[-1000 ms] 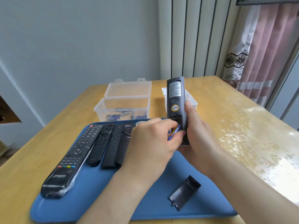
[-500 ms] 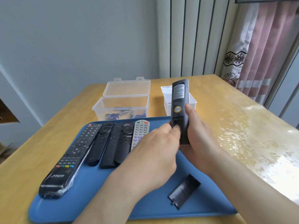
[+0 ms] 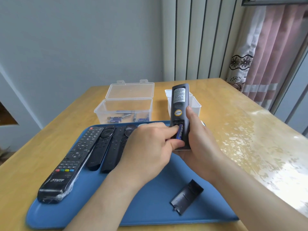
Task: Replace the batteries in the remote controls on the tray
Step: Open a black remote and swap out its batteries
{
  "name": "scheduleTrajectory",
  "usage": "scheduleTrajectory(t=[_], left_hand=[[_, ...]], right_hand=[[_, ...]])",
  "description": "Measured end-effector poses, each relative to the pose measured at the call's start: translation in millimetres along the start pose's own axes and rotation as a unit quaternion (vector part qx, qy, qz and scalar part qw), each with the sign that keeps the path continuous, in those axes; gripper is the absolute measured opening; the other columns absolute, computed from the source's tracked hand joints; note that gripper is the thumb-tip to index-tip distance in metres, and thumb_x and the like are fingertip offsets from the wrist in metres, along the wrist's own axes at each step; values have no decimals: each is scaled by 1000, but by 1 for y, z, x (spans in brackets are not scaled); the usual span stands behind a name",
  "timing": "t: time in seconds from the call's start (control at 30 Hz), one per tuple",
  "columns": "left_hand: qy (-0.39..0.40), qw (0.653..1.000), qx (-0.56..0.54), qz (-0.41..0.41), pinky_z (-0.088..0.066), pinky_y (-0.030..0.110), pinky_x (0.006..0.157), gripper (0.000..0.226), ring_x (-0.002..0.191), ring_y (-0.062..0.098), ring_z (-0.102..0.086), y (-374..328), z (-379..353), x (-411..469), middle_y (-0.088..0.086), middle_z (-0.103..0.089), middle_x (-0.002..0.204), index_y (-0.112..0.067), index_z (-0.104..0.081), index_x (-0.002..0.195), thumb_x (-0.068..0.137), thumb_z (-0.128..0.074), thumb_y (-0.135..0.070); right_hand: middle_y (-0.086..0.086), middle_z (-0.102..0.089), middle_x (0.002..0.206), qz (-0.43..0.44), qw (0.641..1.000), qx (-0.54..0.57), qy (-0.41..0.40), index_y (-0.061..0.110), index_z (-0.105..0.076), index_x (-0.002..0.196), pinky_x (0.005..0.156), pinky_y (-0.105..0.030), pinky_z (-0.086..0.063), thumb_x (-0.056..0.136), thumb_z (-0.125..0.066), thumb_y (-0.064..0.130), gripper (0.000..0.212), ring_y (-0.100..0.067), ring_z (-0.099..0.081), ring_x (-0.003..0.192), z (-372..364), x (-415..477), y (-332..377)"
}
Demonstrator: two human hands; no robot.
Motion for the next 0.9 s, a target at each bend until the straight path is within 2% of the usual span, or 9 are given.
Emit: scheduleTrajectory(t=[0.1,0.23,0.3,0.4,0.47,0.57,0.67,0.77,0.9], left_hand=[[-38,975,-158,151,-34,13,52,22,50,5,-43,26,-1,-1,-11,-50,51,-29,-77,86,67,-86,-23],[-12,947,-241,210,-38,23,59,32,51,11,-41,43,-9,-2,-14,-46,49,-26,-72,74,53,-93,-15],[-16,954,-224,198,-36,19,57,32,52,8,-41,39,-6,-1,-14,-47,49,-28,-72,72,52,-94,-18],[-32,986,-133,91,-34,13,57,24,59,3,-48,18,8,4,-9,-55,61,-28,-75,76,57,-91,-27],[-33,996,-82,11,-41,21,63,20,66,8,-52,5,12,5,-6,-57,65,-24,-77,80,65,-83,-36],[-25,998,-4,-50,-43,34,64,28,69,15,-52,-4,11,4,-5,-56,69,-18,-73,78,75,-64,-45],[0,998,18,-52,-44,38,64,28,72,15,-51,-7,10,5,-8,-52,73,-20,-64,76,76,-58,-48],[26,1000,-4,-12,-46,40,64,21,72,14,-50,3,5,6,-8,-49,76,-25,-54,72,73,-63,-45],[-20,991,-106,80,-37,17,59,23,61,5,-44,23,7,8,-17,-49,68,-26,-57,66,71,-79,-29]], right_hand=[[-10,-72,79,12,1000,-14,7,13,-62,113,67,-33,-58,102,-39,47,42,-23,-67,70,-2,-1,2],[-13,-62,71,32,998,-47,29,-1,-53,119,67,-34,-56,102,-36,48,54,-21,-63,65,-11,-1,0],[-12,-60,71,42,998,-46,27,-3,-52,119,66,-35,-54,102,-36,47,55,-20,-61,65,-10,0,3],[-9,-59,69,39,999,-28,24,-2,-54,120,58,-30,-50,103,-37,45,52,-21,-57,65,-8,-1,5],[-8,-59,71,33,999,-23,28,1,-57,120,55,-28,-48,103,-38,45,50,-21,-56,65,-9,-2,5],[-10,-61,79,32,999,-29,33,7,-61,119,60,-32,-49,102,-38,45,48,-23,-58,70,-11,-2,4],[-9,-59,75,28,999,-30,30,6,-62,115,67,-37,-48,102,-40,42,44,-24,-58,70,-10,-2,2],[-12,-61,75,11,999,-21,38,2,-64,106,70,-40,-45,102,-40,38,43,-25,-59,71,-12,-2,-1],[-18,-64,86,4,998,-6,60,2,-64,104,78,-43,-43,101,-41,32,39,-30,-60,82,-15,0,-1]])
Point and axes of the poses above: each hand's wrist, its own x-axis towards the middle knuckle, its own z-axis out of the back of the hand, y = z × x, the point moved 9 cm from there along x, towards the middle knuckle
